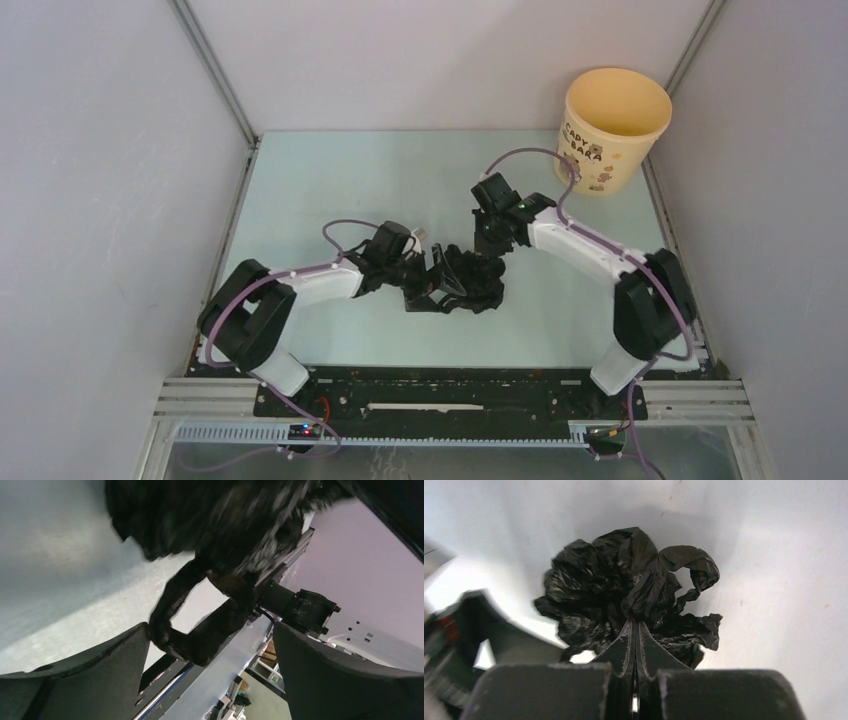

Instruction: Put the trash bags into the trash bin

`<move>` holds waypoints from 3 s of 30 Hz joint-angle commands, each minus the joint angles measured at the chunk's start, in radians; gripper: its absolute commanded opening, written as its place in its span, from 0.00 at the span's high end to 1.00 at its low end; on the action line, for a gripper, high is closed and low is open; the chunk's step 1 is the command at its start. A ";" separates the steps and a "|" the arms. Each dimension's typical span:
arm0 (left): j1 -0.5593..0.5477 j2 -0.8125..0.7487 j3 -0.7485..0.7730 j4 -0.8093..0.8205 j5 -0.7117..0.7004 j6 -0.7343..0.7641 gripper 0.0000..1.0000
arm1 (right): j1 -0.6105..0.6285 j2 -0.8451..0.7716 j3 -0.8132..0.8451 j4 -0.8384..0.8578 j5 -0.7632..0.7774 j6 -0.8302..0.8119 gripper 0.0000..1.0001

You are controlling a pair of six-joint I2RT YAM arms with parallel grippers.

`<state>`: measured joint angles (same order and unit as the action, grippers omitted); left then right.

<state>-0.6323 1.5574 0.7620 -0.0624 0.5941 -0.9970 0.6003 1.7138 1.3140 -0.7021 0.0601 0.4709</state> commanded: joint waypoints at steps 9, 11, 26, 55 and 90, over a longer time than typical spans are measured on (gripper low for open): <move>-0.076 -0.053 -0.117 0.217 -0.021 -0.114 0.46 | -0.107 -0.369 -0.212 0.074 -0.099 0.265 1.00; -0.094 -0.046 -0.104 0.221 0.007 -0.102 0.37 | -0.137 -0.418 -0.248 0.112 -0.143 0.324 1.00; -0.182 -0.105 -0.024 0.169 -0.136 -0.027 0.14 | -0.286 -0.523 -0.454 0.359 -0.349 0.658 1.00; 0.014 -0.330 0.145 -0.357 -0.349 0.355 0.44 | -0.178 -0.504 -0.408 0.606 -0.795 0.498 1.00; 0.062 -0.195 0.359 -0.440 -0.141 -0.338 0.42 | 0.095 -0.294 -0.168 0.285 -0.467 -0.015 1.00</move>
<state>-0.5560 1.3632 1.0298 -0.4747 0.4496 -1.3182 0.6479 1.4189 1.0702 -0.3843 -0.5148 0.5419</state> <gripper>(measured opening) 0.594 0.006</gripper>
